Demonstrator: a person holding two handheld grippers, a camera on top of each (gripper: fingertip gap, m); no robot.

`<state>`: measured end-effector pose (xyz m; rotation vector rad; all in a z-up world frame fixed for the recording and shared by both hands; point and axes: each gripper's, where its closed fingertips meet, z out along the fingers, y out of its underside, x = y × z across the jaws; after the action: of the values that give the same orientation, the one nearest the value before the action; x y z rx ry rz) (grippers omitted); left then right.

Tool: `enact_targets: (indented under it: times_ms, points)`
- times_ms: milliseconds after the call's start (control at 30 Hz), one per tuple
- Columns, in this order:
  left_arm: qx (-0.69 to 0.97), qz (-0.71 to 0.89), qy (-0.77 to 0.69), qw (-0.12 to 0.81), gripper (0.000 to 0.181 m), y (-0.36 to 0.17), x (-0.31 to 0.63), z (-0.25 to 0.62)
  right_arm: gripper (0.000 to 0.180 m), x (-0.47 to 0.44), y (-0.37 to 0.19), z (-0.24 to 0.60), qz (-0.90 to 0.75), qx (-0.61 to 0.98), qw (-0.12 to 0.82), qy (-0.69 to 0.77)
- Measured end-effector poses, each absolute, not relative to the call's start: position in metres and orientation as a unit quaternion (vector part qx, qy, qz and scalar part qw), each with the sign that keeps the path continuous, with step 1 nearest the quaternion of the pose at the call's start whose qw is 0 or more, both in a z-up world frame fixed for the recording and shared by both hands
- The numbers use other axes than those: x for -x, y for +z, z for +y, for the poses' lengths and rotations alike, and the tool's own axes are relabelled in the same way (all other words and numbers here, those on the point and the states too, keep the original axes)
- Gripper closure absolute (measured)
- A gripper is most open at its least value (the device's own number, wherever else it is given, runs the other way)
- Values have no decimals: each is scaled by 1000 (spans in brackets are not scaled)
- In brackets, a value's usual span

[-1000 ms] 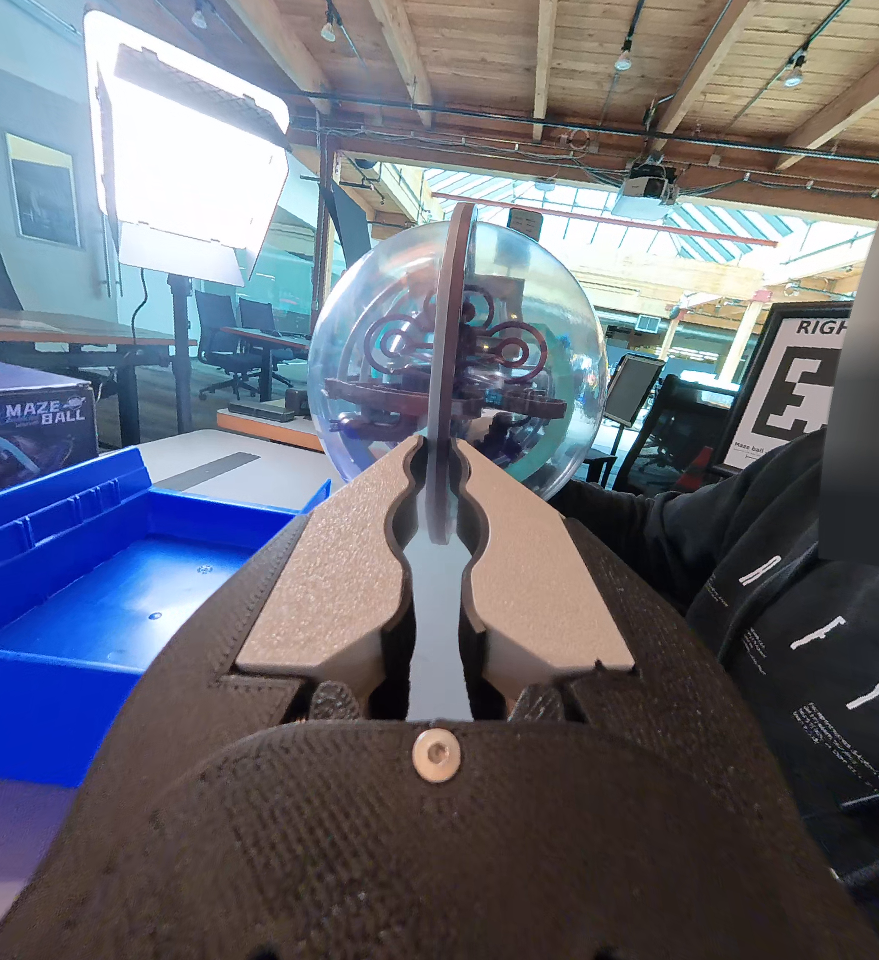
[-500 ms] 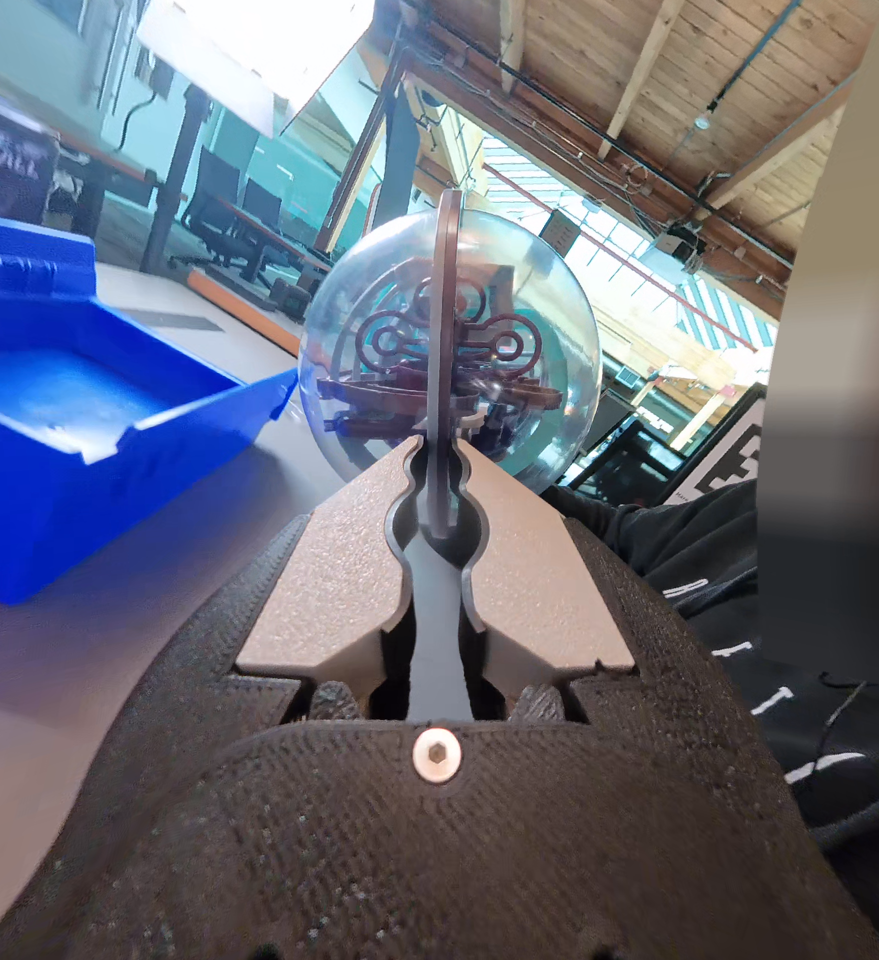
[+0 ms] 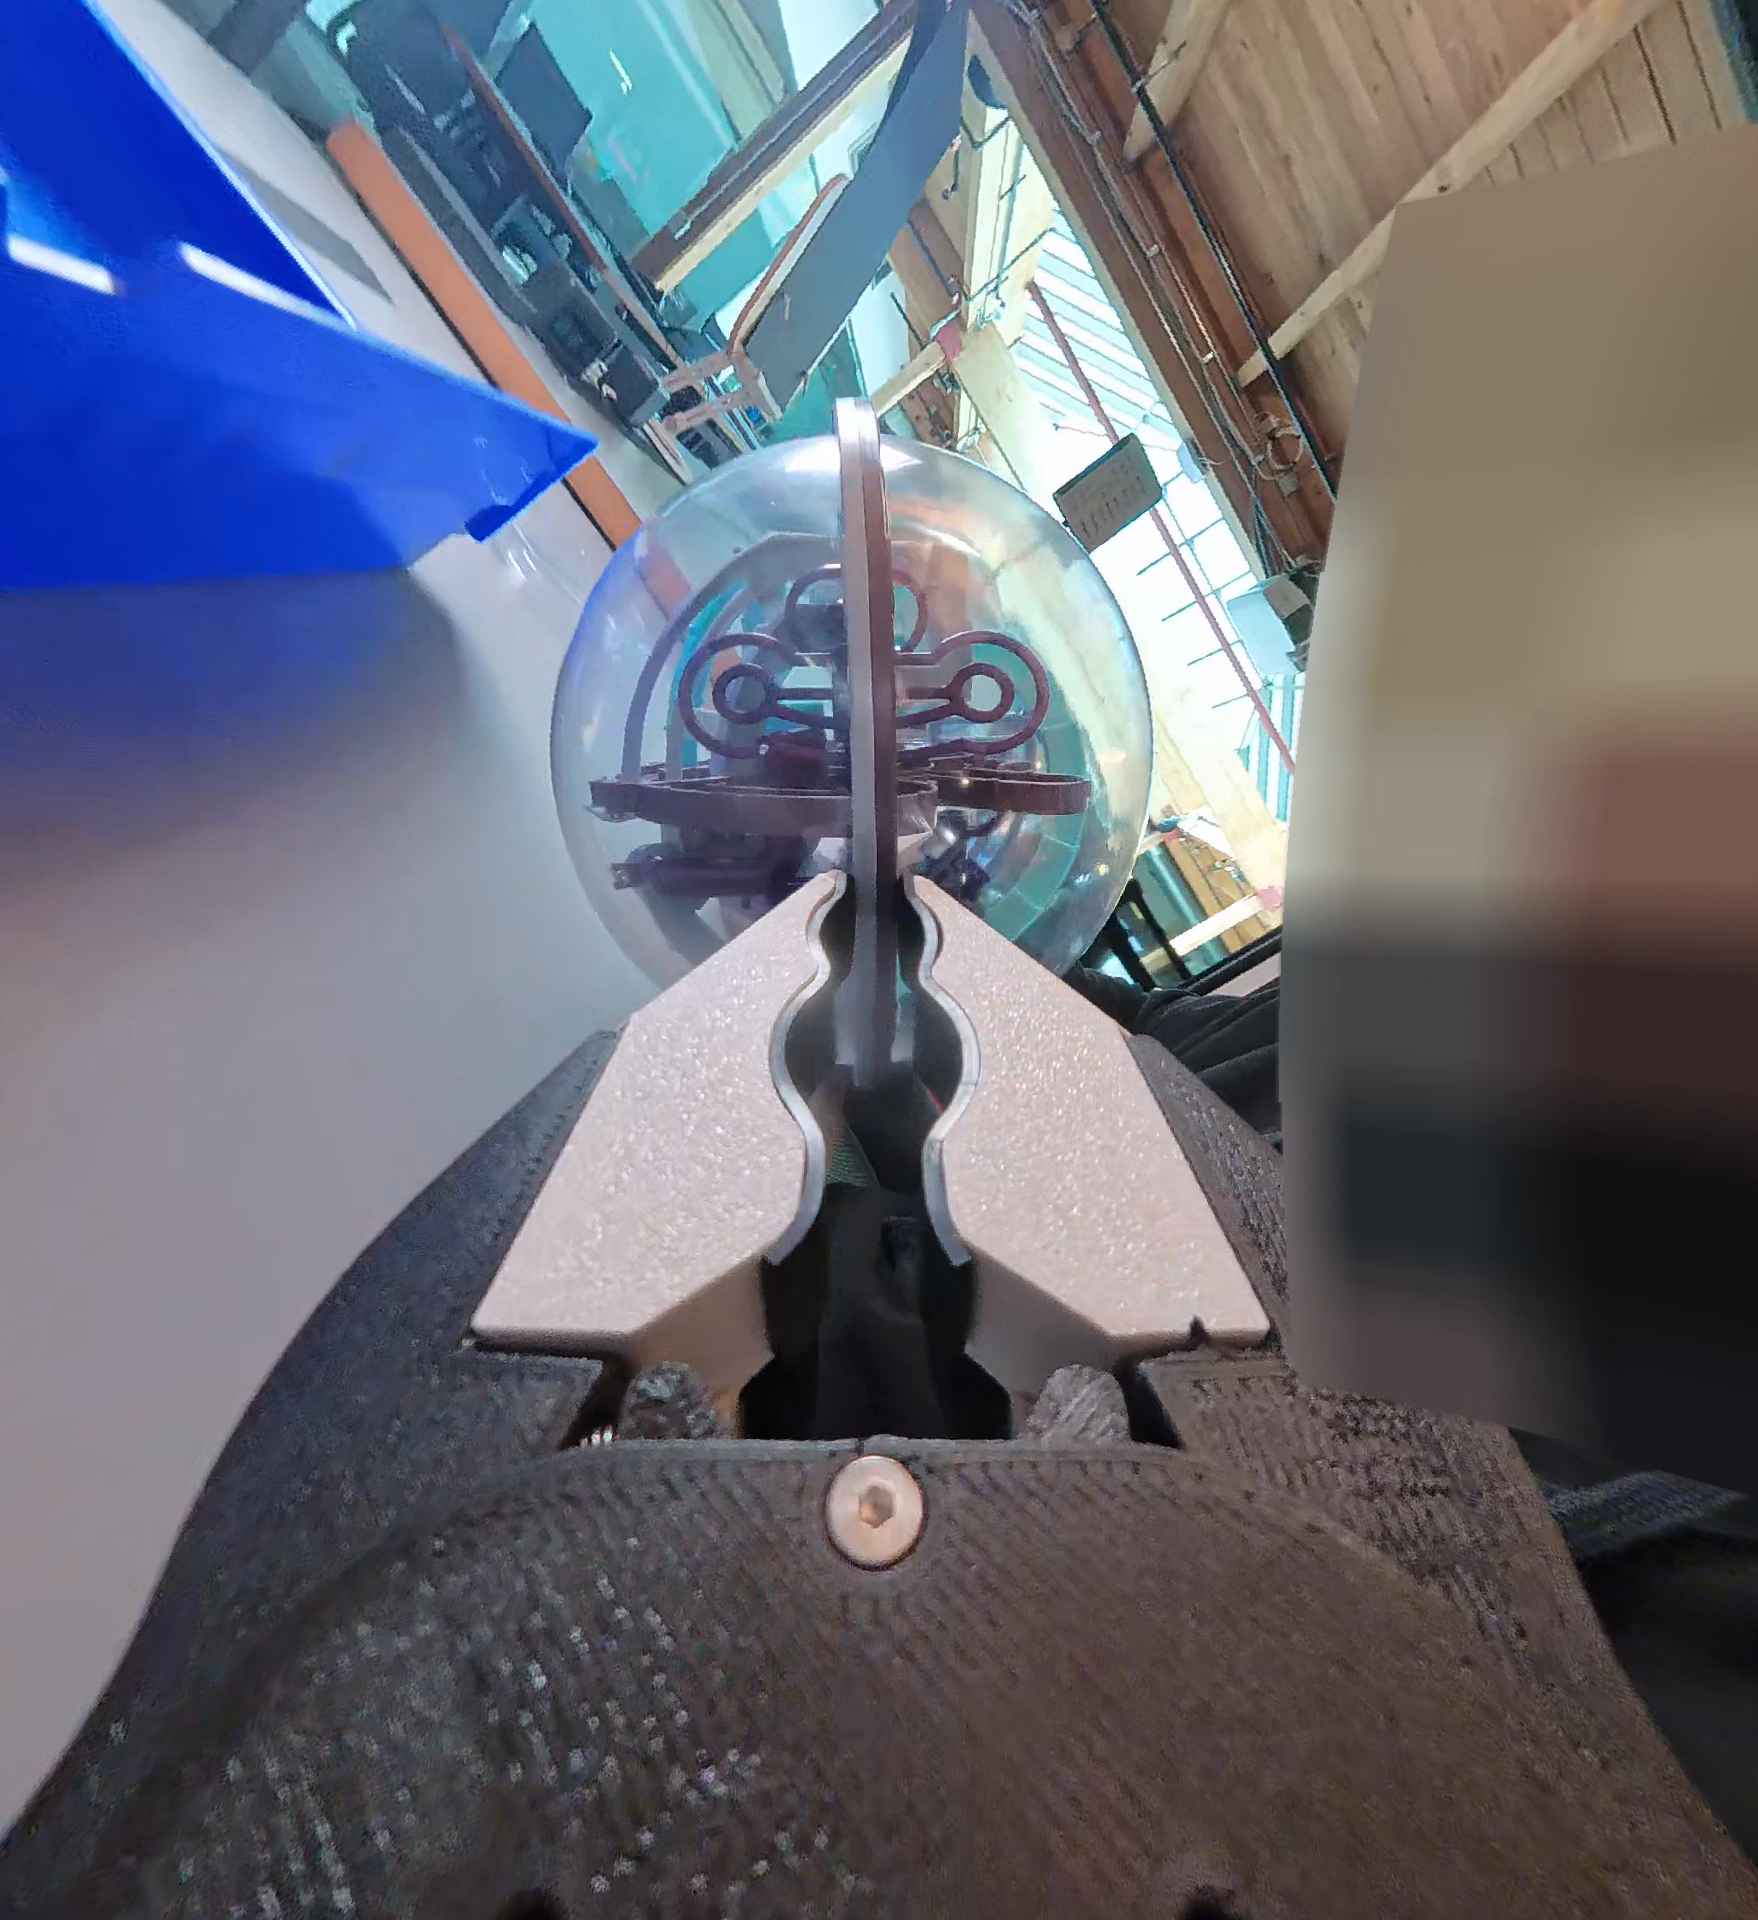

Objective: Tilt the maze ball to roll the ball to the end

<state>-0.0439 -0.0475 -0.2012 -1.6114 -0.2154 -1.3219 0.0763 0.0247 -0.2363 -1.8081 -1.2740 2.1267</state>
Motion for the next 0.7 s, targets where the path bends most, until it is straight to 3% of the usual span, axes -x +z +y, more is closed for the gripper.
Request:
enact_targets:
  times_ms: [233,700]
  points:
    - [662,-92,-566,483,174,-216,37,-47,172,-86,-245,22,-413,602,37,682]
    - [613,52,-514,598,174,-181,41,-39,172,-78,-210,38,-518,545,139,645]
